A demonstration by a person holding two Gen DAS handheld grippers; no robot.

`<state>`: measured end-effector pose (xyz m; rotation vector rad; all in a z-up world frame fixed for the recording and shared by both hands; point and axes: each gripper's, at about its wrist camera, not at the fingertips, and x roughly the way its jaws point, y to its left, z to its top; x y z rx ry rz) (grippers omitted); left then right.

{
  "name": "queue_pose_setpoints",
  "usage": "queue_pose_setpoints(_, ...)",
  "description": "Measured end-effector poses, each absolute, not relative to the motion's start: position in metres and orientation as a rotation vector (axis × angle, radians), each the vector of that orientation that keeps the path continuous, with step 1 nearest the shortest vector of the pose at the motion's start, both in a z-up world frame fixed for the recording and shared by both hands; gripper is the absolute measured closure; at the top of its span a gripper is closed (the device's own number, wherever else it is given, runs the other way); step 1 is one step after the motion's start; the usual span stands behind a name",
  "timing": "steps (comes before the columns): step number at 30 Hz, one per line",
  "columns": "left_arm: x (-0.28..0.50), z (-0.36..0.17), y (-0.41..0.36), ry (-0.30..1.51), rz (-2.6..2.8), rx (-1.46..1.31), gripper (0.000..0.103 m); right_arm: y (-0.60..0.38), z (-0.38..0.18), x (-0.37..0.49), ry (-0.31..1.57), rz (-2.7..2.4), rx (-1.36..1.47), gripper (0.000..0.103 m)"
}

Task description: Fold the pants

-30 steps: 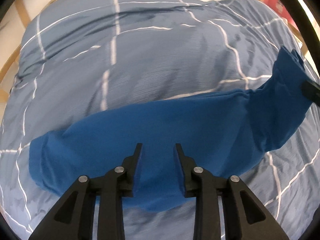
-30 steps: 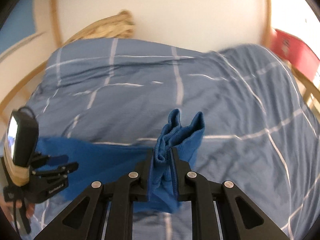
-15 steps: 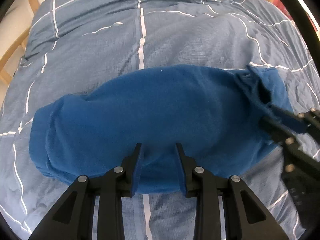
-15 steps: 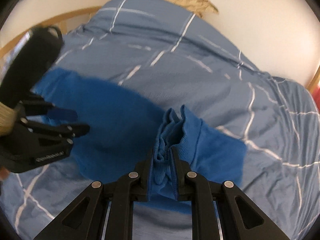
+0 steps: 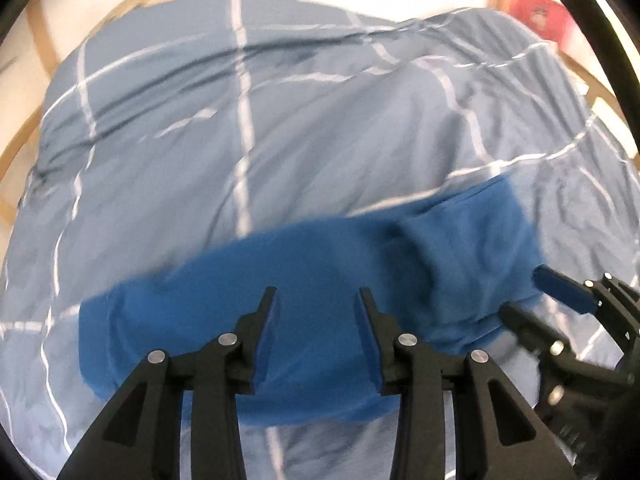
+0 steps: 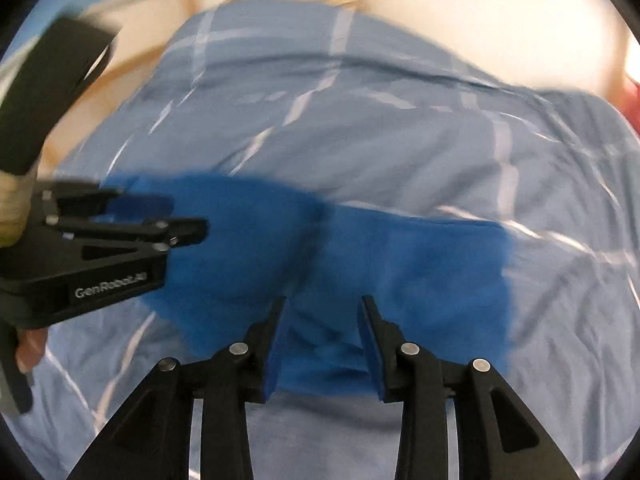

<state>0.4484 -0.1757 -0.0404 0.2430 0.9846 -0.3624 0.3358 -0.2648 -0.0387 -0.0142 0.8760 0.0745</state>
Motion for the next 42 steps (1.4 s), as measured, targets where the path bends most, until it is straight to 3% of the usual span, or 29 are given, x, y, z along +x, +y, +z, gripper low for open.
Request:
queue_pose_setpoints(8, 0.471, -0.021, -0.282, 0.969, -0.627, 0.363, 0.064, -0.388, -0.043, 0.299, 0.848, -0.225, 0.42, 0.058)
queue_pose_setpoints(16, 0.512, -0.037, -0.381, 0.985, -0.836, 0.631, 0.064, -0.424, -0.077, 0.29, 0.834, -0.264, 0.69, 0.058)
queue_pose_setpoints(30, 0.528, -0.088, -0.43, 1.218, -0.948, 0.732, 0.065, -0.442, -0.116, 0.308, 0.887, -0.231, 0.872, 0.058)
queue_pose_setpoints(42, 0.539, -0.096, -0.423, 1.306, -0.949, 0.622, 0.083, -0.434, -0.127, 0.329, 0.921, -0.123, 0.866, 0.062)
